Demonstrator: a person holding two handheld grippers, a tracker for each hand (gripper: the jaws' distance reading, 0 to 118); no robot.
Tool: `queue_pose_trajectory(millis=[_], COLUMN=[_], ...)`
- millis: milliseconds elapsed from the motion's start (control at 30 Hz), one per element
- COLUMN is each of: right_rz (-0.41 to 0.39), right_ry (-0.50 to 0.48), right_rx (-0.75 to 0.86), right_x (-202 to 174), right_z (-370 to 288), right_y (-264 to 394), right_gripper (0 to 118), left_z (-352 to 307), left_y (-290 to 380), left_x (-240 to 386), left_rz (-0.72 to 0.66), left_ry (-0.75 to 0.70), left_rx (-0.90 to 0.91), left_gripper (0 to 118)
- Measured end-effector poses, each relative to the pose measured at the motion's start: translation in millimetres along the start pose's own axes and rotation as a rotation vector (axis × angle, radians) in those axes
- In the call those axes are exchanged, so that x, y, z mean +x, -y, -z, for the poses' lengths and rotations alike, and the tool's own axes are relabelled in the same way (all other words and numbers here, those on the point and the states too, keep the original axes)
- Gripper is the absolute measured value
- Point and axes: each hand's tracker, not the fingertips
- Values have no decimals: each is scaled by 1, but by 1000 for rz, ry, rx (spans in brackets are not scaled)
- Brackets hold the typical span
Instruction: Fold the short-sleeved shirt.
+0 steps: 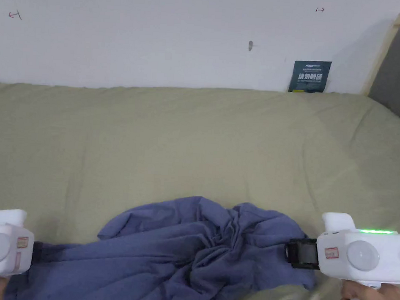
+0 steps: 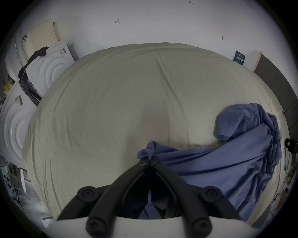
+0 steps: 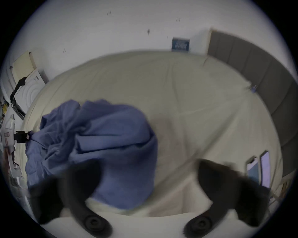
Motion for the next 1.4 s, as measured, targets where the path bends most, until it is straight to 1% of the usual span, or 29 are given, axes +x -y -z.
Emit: queue_pose_trajectory(millis=[33,67,133,167,200,233,267,300,333,367,400,433,467,500,533,600,667,700,767,800,867,1000,1033,1067,1133,1200,1400], right_rz=[-3,-30,-79,-111,-140,-123,-115,-134,-147,-169,-193,-163,-102,-77,-69,-66,-69,-80,-106,-103,-89,-91,-83,-77,-66,-61,-107], right_ry=[34,20,90,97,95,64,88,22,38,76,100,67,5,-17,-5,-20,-13,5,19,37,32,61,68,78,63,68,131], right_rx=[21,-9,-84,-107,-135,-103,-83,-79,-71,-50,-36,-37,-56,-40,2,31,74,115,139,173,228,326,342,370,408,450,535], right_x=[2,5,-6,-8,-8,-19,-20,-20,-22,-19,-17,-10,-3,2,7,18,15,17,24,26,35,43,54,57,64,65,56], right_z=[6,14,20,25,28,20,10,2,-7,0,-5,-13,-16,-21,-31,-51,-83,-96,-115,-127,-155,-215,-223,-236,-259,-282,-332], right_y=[-5,-7,-4,0,6,6,6,4,4,0,0,-1,-3,-4,-4,-7,-3,-3,-8,-9,-14,-17,-26,-30,-36,-44,-74], right_gripper=[118,118,118,117,107,104,99,76,52,8,3,3,3,3,3,3,3,3,3,3,3,3,3,3,3,3,3], left_z=[-1,-3,-7,-8,0,1,0,0,2,0,-4,-5,-1,-5,-12,-29,-49,-61,-90,-101,-134,-189,-203,-218,-246,-270,-323], left_y=[2,0,3,4,-4,-3,-2,-2,-3,-4,-5,-7,-14,-16,-19,-18,-21,-24,-25,-28,-29,-44,-49,-53,-61,-71,-98], left_x=[3,1,7,10,1,2,2,3,-1,-2,-3,-8,-17,-21,-25,-26,-34,-38,-41,-46,-51,-70,-74,-78,-81,-83,-70], left_rz=[-1,-2,6,7,8,10,12,12,11,12,5,0,-7,-12,-18,-20,-17,-9,-11,-17,-39,-55,-53,-56,-71,-70,-77], left_ry=[1,1,-6,-9,-11,-13,-13,-12,-12,-12,-10,-5,-5,-2,2,-5,-4,-18,-49,-58,-65,-105,-115,-120,-117,-112,-120], left_rx=[-3,-5,-9,-6,-10,-11,-15,-18,-18,-17,-15,-13,3,9,20,36,73,92,147,162,219,315,331,362,416,455,546], left_gripper=[0,0,0,0,0,0,0,0,0,0,0,0,0,0,0,0,0,0,0,0,0,0,0,0,0,0,0])
